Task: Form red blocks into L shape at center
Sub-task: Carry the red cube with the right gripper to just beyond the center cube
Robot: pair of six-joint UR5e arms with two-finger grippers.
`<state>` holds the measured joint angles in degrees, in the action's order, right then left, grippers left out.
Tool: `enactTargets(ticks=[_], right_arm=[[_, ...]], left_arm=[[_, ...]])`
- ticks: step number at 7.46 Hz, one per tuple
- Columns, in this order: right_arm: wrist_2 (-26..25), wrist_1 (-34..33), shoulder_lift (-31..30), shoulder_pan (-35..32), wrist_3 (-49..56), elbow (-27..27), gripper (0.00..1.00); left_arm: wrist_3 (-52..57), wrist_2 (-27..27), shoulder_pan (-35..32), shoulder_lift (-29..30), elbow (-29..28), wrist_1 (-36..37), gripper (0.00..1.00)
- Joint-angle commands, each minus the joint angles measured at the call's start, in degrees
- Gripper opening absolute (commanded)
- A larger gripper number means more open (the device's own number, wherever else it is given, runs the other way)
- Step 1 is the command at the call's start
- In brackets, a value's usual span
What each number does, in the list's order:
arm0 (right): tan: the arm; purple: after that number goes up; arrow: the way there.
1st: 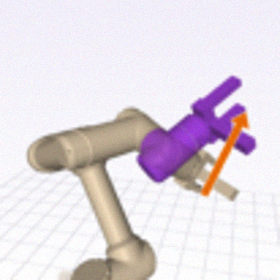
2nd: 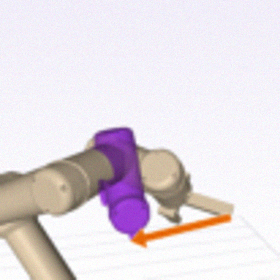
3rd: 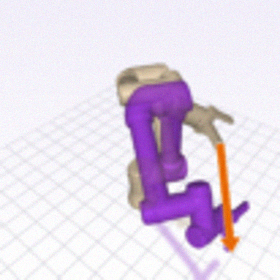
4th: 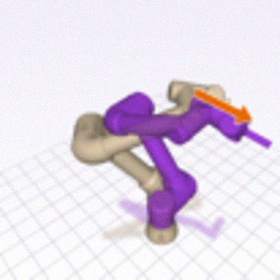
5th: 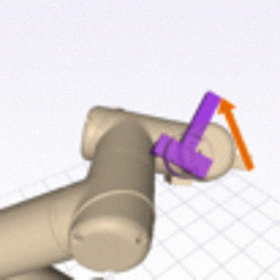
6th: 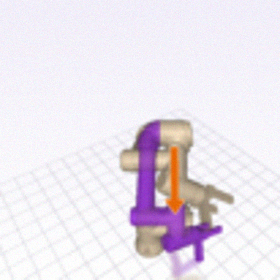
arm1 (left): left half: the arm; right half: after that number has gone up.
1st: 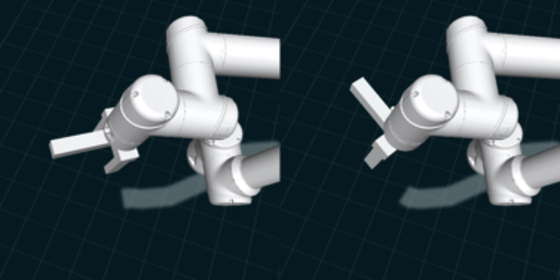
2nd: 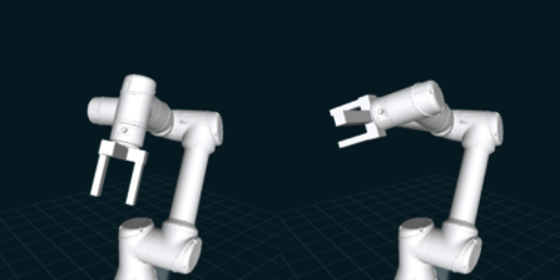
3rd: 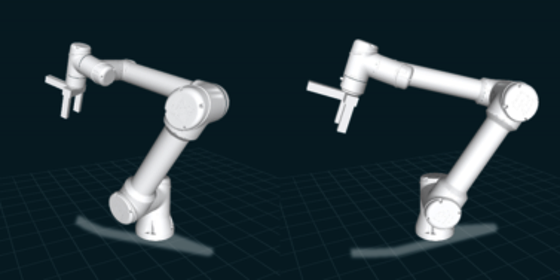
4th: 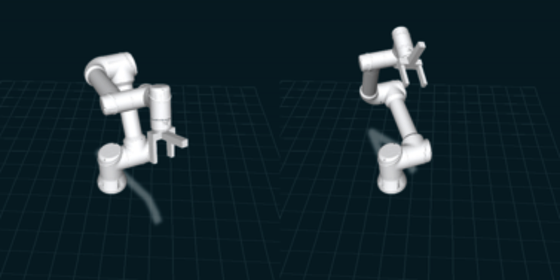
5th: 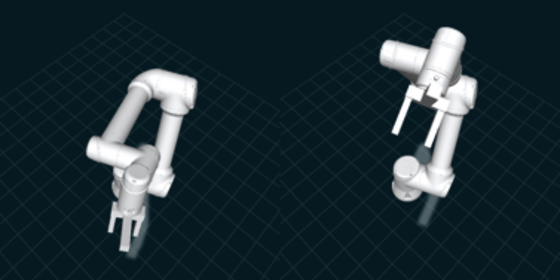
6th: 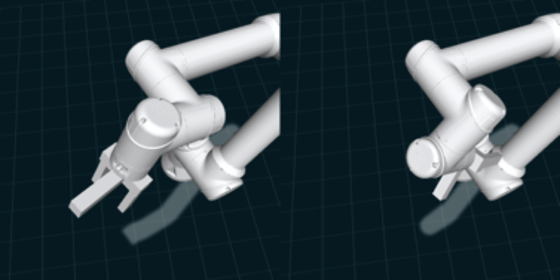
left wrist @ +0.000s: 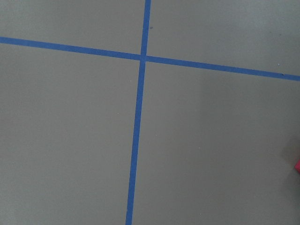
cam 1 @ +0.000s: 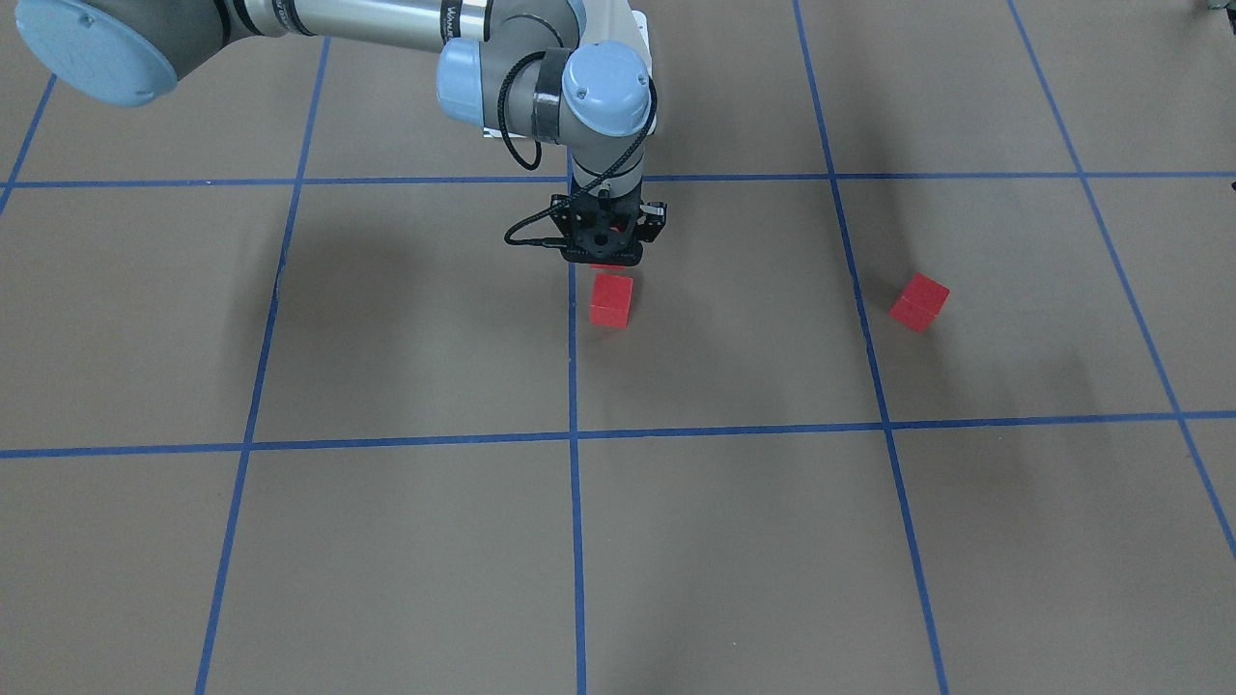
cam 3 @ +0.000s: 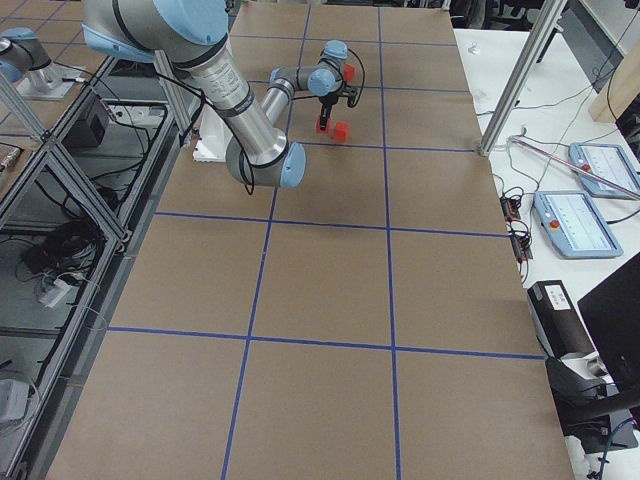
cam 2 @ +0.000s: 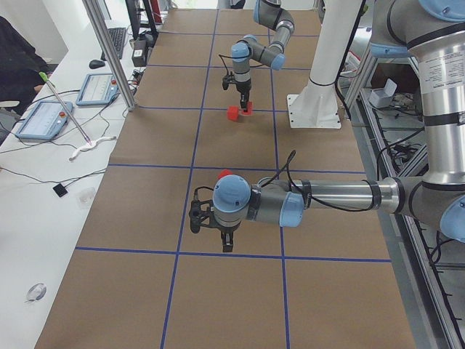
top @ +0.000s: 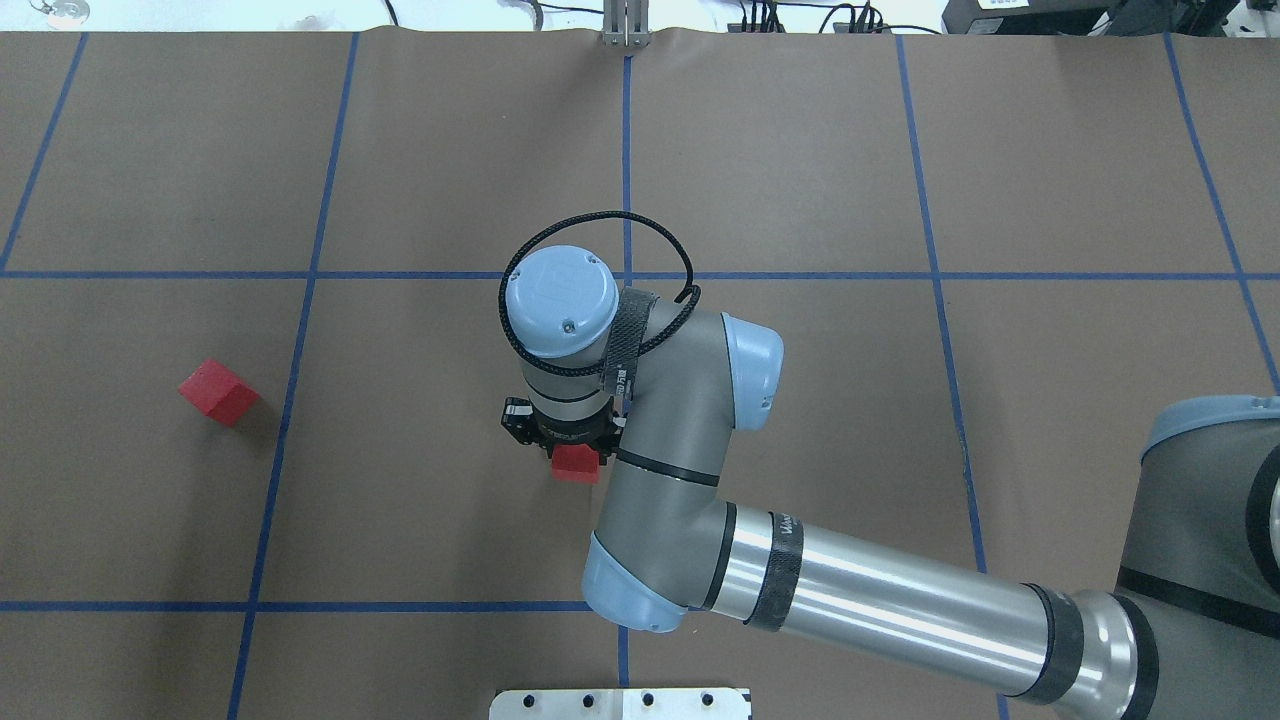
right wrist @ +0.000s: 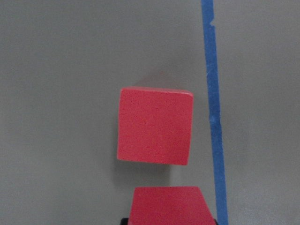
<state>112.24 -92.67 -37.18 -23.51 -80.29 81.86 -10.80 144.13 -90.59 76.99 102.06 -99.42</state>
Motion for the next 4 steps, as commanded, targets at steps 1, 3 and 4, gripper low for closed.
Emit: enactTargets(ticks=[1, 3, 4], right_arm=[[-1.32, 3.86, 0.09, 0.04, 0.04, -3.35, 0.0], [-1.33, 6.45, 0.18, 0.04, -0.31, -4.69, 0.0], [-1.33, 6.53, 0.18, 0.04, -0.31, -4.69, 0.0]], left_arm=[[-0.01, 0.37, 0.06, 0.0, -0.02, -0.07, 1.0], [-0.01, 0.37, 0.06, 0.0, 0.06, -0.07, 1.0], [-0.01, 0.37, 0.06, 0.0, 0.06, -0.07, 1.0]])
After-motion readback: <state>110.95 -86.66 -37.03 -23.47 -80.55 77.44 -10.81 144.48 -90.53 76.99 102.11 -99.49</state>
